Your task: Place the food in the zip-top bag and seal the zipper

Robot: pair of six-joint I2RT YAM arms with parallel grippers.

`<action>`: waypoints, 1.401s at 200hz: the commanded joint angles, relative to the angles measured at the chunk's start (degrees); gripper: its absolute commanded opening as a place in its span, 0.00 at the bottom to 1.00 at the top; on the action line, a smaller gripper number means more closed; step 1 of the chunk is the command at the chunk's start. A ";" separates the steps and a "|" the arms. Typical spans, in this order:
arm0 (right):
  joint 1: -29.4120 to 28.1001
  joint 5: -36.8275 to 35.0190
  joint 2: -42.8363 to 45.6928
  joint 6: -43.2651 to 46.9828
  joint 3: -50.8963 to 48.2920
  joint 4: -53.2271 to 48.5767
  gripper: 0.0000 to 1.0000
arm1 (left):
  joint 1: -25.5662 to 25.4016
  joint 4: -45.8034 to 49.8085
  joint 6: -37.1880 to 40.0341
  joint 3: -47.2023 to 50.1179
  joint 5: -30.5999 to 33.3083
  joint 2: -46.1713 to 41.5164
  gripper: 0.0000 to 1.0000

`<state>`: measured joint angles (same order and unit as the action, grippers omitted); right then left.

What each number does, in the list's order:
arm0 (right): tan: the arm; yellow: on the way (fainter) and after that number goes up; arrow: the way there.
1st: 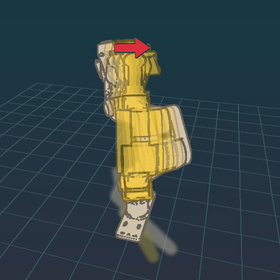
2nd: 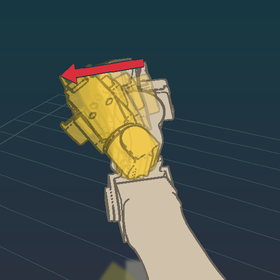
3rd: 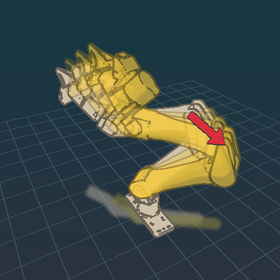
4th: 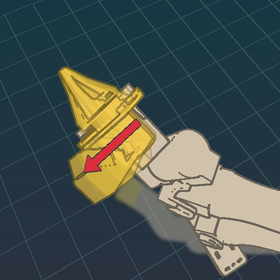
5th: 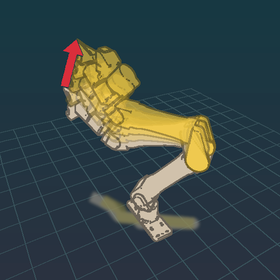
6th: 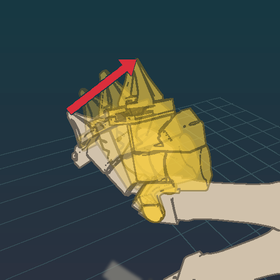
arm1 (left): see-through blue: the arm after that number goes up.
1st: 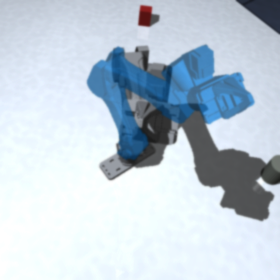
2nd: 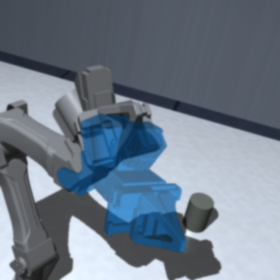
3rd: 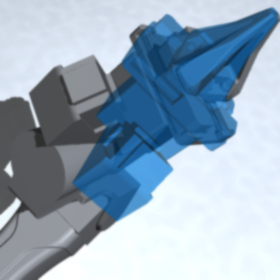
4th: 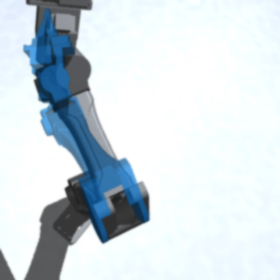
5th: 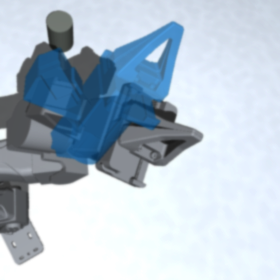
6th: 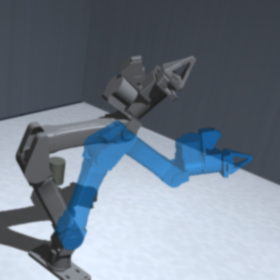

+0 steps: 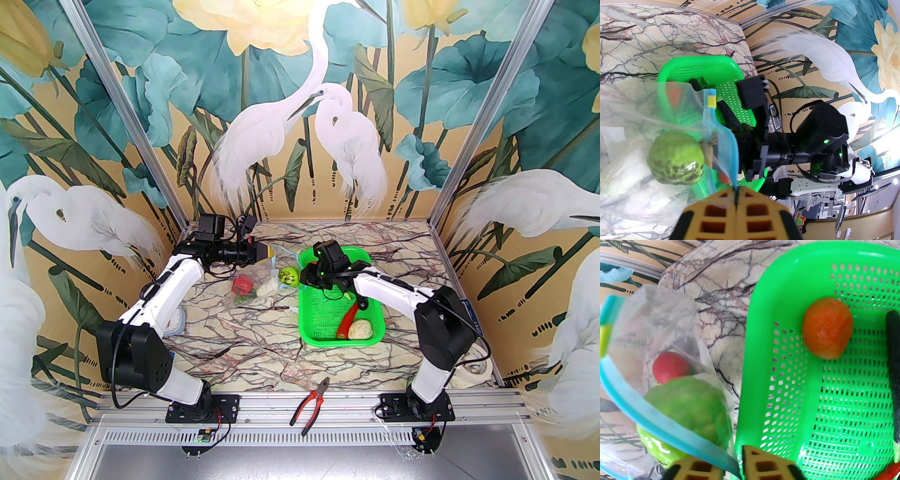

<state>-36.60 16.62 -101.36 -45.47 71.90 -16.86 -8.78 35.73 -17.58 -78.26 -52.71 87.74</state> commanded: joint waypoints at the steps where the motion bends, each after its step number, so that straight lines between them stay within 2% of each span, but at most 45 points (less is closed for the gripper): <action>1: -0.83 0.62 -0.24 -0.04 2.38 0.56 0.09 | 1.25 0.79 1.07 -1.64 -0.03 -1.10 0.00; 31: -2.07 1.45 -2.64 3.93 13.56 -5.08 0.06 | 2.56 8.08 6.35 -3.85 6.38 -1.14 0.00; 56: -3.20 5.51 -8.63 6.45 28.02 -10.08 0.06 | 4.48 13.62 10.12 -6.09 11.62 -1.71 0.00; 92: -4.64 12.96 -18.20 8.47 48.20 -17.72 0.07 | 9.40 17.76 12.37 -9.21 14.04 -3.59 0.00; 110: -4.65 15.87 -21.68 8.85 55.21 -20.74 0.07 | 11.54 19.56 13.46 -11.29 14.41 -3.84 0.00; 126: -4.32 15.57 -22.67 10.53 58.59 -24.18 0.09 | 12.55 20.64 13.96 -12.76 14.87 -4.07 0.00; 147: -3.10 13.74 -20.76 12.49 56.18 -26.88 0.11 | 12.82 20.24 13.38 -13.13 13.44 -4.35 0.00; 177: 0.10 11.63 -15.21 13.19 43.84 -25.50 0.12 | 12.61 13.89 9.28 -7.10 7.36 -4.80 0.00; 209: 2.70 10.30 -11.13 12.40 34.19 -22.59 0.12 | 9.57 10.11 8.44 -0.83 7.39 -5.32 0.00; 242: 3.32 9.42 -9.07 11.93 29.82 -20.24 0.24 | 7.30 4.52 5.39 2.14 5.35 -5.10 0.00; 280: 3.83 8.87 -3.63 11.55 24.51 -15.09 0.54 | 5.00 1.38 3.99 1.58 4.24 -3.42 0.00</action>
<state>-32.93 26.50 -110.93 -34.37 99.39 -37.26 -2.72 41.56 -11.88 -76.29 -45.84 83.48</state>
